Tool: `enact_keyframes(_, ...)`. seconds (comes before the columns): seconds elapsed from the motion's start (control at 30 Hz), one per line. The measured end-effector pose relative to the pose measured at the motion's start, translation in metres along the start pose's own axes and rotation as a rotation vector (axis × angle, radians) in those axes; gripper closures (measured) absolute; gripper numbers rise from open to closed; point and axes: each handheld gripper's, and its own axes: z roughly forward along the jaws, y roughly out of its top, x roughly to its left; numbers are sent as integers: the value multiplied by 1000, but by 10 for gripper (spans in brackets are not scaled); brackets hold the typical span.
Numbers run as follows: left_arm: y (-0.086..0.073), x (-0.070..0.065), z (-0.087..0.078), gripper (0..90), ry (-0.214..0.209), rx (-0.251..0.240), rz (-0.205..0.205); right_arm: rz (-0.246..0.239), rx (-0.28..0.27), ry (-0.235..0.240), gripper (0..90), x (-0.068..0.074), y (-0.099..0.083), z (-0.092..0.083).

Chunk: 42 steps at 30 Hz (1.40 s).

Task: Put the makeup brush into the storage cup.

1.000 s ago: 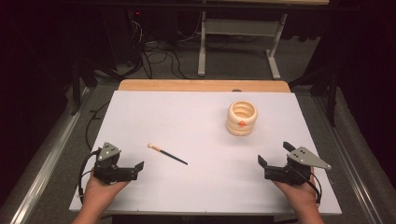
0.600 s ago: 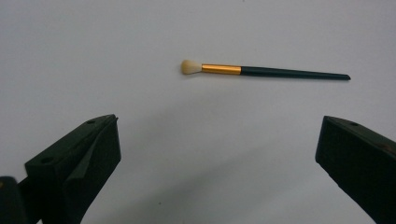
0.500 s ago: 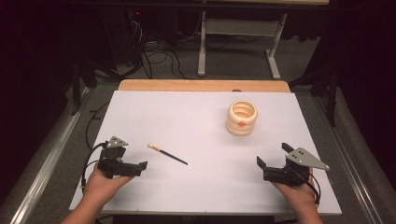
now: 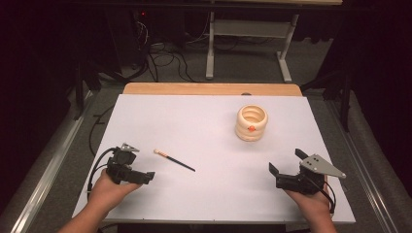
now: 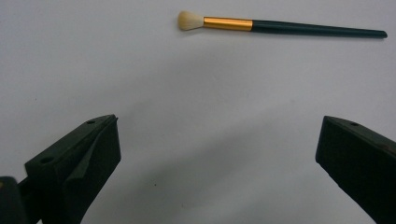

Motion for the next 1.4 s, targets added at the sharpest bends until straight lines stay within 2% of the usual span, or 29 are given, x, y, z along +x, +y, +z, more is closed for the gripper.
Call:
enact_keyframes(0.07,1,-1,1,5,-10,31,7,-1,1,-1,8,0,0,0)
enact_keyframes(0.17,2,-2,3,5,-7,55,21,-4,2,0,9,0,0,0)
enact_keyframes(0.3,6,-1,7,5,-6,111,41,-2,3,-3,9,0,0,0)
enact_keyframes(0.47,10,0,9,5,-1,159,65,-6,5,-3,9,-1,-1,1)
enact_keyframes(0.57,11,0,10,5,-3,173,66,-8,3,-5,9,-1,-1,1)
enact_keyframes(0.63,14,-1,11,5,-1,200,78,-7,4,-5,9,-1,-1,1)
enact_keyframes(0.73,15,-2,11,5,-4,211,82,-6,8,-3,9,-1,-1,1)
enact_keyframes(0.77,18,-3,11,5,-7,238,106,-9,7,-2,8,0,0,1)
enact_keyframes(0.93,23,-5,12,5,-17,281,130,-10,7,0,9,0,0,2)
enact_keyframes(1.0,27,-5,10,5,-17,290,147,-10,5,1,8,0,0,2)
enact_keyframes(1.13,31,-4,11,5,-38,289,138,-13,1,3,8,-1,0,2)
enact_keyframes(1.2,33,-2,12,5,-39,325,164,-6,1,5,9,0,0,1)
enact_keyframes(1.4,41,-1,13,5,-40,339,163,-11,2,5,9,-1,0,1)
